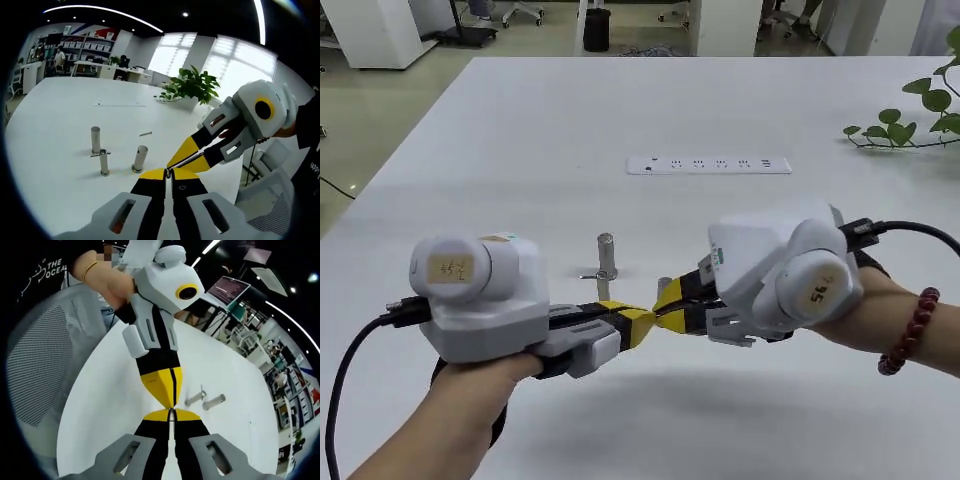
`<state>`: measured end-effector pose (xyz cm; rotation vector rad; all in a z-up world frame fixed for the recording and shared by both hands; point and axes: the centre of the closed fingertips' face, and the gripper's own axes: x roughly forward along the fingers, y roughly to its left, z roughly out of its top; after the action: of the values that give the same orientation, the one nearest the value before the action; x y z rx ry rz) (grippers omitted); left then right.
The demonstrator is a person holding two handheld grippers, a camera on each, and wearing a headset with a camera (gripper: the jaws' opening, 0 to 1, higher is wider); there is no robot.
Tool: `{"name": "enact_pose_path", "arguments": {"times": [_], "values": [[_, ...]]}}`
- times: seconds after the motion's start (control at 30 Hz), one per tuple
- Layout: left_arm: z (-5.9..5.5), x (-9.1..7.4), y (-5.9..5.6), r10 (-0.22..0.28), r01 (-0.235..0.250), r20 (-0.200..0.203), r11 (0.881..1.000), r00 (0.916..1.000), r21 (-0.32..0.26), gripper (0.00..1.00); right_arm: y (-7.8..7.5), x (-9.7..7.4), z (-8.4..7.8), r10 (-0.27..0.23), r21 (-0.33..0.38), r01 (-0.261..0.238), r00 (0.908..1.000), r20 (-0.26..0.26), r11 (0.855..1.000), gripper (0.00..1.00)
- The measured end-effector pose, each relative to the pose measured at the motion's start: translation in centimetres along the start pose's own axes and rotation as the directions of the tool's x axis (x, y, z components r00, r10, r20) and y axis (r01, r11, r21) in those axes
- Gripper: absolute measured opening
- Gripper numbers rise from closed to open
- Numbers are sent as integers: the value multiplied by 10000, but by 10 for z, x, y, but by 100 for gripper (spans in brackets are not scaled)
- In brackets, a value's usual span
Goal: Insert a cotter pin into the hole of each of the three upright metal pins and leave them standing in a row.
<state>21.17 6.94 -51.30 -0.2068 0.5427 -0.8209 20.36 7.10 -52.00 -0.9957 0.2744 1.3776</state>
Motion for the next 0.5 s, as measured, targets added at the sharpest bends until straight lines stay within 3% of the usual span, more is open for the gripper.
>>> {"name": "enact_pose_path", "arguments": {"times": [0.17, 0.5], "values": [[1, 0, -1, -36, 35, 78, 9999, 10000, 131, 0, 0, -1, 0, -119, -27, 119, 9999, -34, 9999, 0], [4, -1, -3, -109, 98, 200, 9984, 9997, 555, 0, -3, -2, 0, -232, 600, 227, 9997, 76, 9979, 0]]}}
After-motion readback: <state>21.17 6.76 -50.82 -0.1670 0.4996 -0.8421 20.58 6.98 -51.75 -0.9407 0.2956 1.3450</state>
